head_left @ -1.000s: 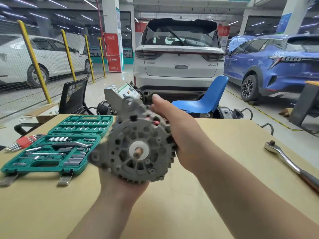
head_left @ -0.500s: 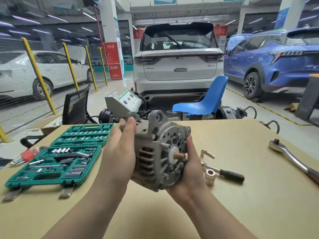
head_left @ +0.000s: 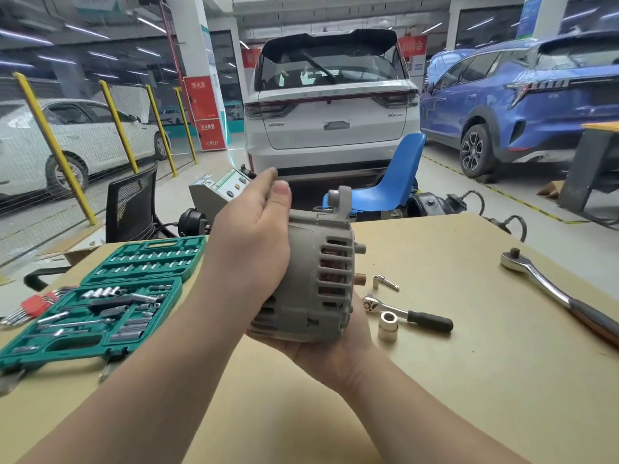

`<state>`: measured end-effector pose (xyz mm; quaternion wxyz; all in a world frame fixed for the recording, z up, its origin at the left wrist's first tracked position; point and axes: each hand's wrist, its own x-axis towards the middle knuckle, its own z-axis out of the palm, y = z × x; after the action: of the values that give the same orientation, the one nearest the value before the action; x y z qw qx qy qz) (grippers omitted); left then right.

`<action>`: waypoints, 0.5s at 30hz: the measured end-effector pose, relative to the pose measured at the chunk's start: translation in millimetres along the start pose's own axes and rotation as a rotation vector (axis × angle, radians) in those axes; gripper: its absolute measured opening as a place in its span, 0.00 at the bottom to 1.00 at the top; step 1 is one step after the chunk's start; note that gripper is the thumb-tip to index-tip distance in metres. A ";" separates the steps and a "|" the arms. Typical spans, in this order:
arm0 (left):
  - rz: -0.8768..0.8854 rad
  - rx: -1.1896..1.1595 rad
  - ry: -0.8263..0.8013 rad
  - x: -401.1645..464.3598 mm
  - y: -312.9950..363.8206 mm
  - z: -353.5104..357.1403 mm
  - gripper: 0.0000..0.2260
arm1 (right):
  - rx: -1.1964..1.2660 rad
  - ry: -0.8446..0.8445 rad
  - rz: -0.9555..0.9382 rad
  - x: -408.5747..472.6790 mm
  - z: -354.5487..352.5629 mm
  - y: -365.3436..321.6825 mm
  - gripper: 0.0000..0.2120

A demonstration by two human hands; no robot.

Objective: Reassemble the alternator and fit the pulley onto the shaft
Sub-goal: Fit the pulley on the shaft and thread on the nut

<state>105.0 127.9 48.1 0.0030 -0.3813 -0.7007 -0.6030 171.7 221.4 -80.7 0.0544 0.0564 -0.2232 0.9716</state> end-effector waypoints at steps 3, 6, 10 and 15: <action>-0.008 -0.022 -0.015 1.4 -7.1 -0.6 0.30 | -0.009 0.050 -0.029 -0.1 -1.0 -2.1 0.34; -0.031 -0.061 0.021 4.4 -21.2 -10.1 0.28 | -0.059 0.123 -0.135 2.5 0.5 -3.8 0.36; -0.150 -0.309 0.053 4.6 -52.6 -19.3 0.13 | -0.239 0.321 -0.383 2.6 0.8 -4.9 0.36; -0.345 -0.957 -0.004 -5.2 -98.6 -19.3 0.18 | -0.586 0.324 -0.557 0.2 7.1 -0.7 0.32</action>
<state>46.9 110.6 -32.1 -0.2729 -0.2201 -0.3988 -0.8474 172.2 218.9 -74.1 0.3626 -0.0566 -0.4543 0.8117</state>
